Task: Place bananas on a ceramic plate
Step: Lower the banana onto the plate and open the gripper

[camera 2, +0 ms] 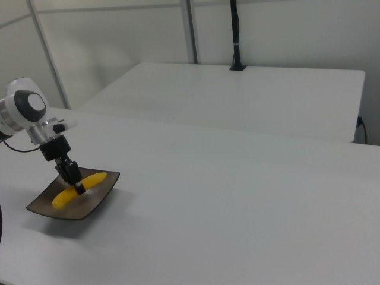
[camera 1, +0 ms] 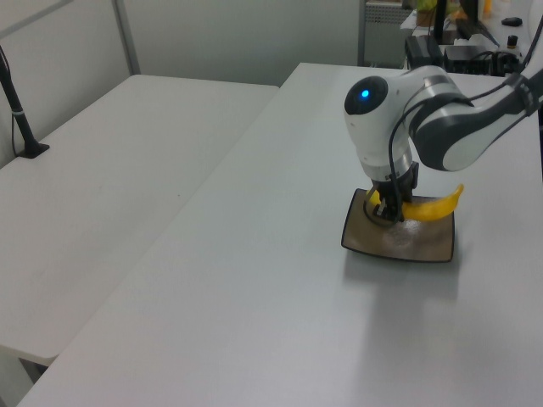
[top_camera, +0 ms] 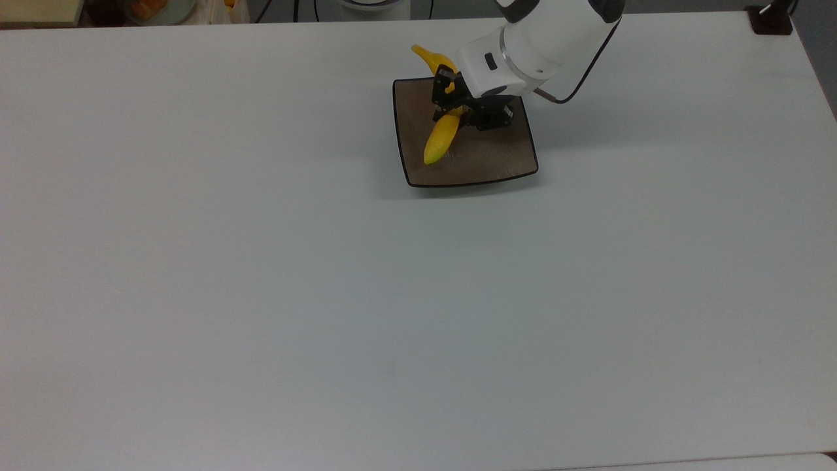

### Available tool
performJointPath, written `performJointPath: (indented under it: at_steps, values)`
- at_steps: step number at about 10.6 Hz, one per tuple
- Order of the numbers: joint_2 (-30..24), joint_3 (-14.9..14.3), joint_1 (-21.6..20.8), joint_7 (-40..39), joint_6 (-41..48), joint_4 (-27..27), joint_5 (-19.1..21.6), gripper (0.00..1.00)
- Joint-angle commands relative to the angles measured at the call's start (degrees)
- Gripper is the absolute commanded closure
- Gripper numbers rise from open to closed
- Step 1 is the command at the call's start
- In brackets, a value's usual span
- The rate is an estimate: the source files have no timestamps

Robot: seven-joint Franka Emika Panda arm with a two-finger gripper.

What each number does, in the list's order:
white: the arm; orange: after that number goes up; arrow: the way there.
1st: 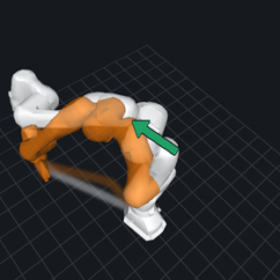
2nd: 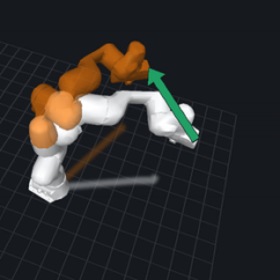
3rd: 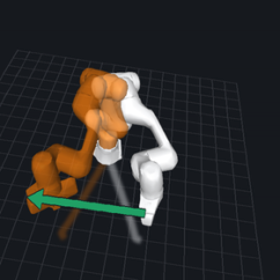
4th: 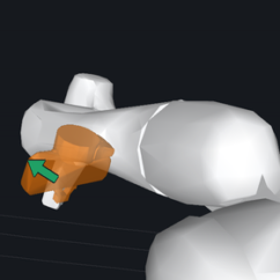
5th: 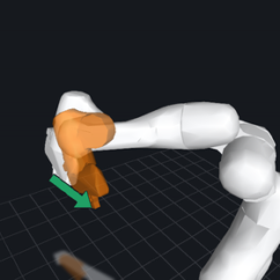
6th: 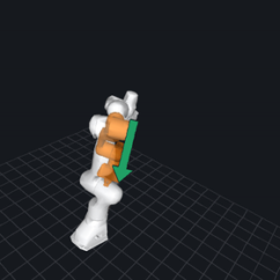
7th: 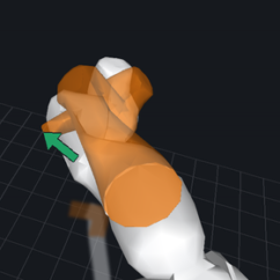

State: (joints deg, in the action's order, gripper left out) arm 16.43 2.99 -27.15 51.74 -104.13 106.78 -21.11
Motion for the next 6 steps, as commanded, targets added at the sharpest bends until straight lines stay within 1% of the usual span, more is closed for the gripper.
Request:
performJointPath:
  at_steps: [1,2,3,6]
  values:
    - [-0.3,0.3,0.2,3.3,-3.4,1.9,-1.2,0.88]
    - [-0.3,0.3,0.3,3.4,-3.5,1.6,-1.2,0.84]
    - [-0.3,0.3,0.3,3.4,-3.5,1.5,-1.1,0.76]
    - [-0.3,0.4,0.3,3.3,-3.9,1.2,-0.9,0.36]
